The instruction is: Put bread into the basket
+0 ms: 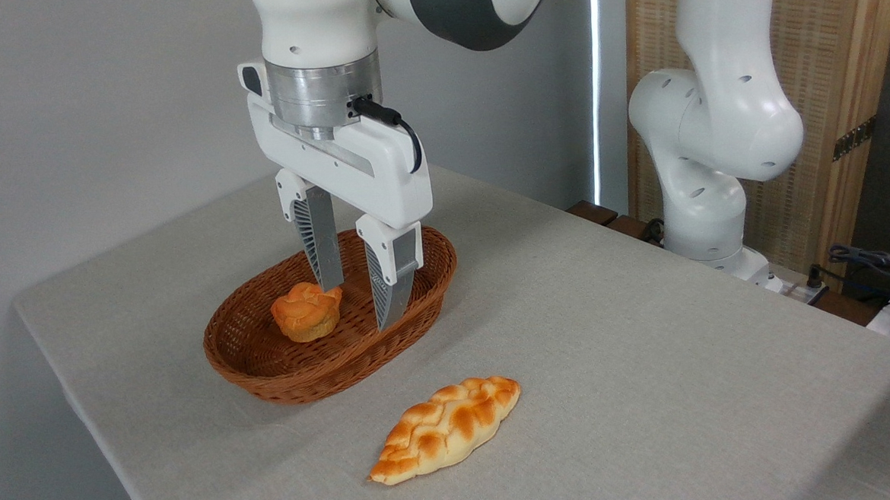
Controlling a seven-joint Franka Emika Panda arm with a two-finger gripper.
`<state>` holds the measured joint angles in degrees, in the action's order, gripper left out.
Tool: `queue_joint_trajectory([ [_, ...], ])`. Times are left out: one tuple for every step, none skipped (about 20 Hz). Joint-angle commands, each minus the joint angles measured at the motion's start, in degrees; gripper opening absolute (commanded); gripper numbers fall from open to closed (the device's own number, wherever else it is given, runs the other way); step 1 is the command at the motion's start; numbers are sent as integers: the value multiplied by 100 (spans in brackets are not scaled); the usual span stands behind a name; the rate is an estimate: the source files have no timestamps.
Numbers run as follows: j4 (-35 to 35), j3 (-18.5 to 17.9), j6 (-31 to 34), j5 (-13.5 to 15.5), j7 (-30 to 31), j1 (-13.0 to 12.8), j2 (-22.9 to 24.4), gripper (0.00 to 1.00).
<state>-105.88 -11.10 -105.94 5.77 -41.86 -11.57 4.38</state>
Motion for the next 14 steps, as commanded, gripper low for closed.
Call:
queue_joint_trajectory([
  [23, -50, 117, -49, -68, -29, 36, 100],
  [23, -50, 117, -49, -77, -29, 36, 100],
  [23, -50, 117, -58, -77, -29, 36, 100],
  [23, -59, 117, -49, -68, -29, 36, 100],
  [32, -76, 117, -49, -94, -29, 45, 100],
  [32, -68, 108, -49, -94, -29, 45, 100],
  [23, -67, 108, -49, -25, -29, 45, 100],
  [23, -76, 108, -32, 2, -29, 54, 100],
  [32, -85, 108, 3, 2, -21, 71, 100],
  [23, -94, 108, 3, -6, -21, 71, 100],
  [32, -85, 91, 3, -15, -21, 71, 100],
  [32, -85, 65, -14, -24, -21, 54, 100],
  [23, -85, 56, -49, -76, -21, 45, 100],
  [32, -85, 47, -58, -103, -21, 28, 100],
])
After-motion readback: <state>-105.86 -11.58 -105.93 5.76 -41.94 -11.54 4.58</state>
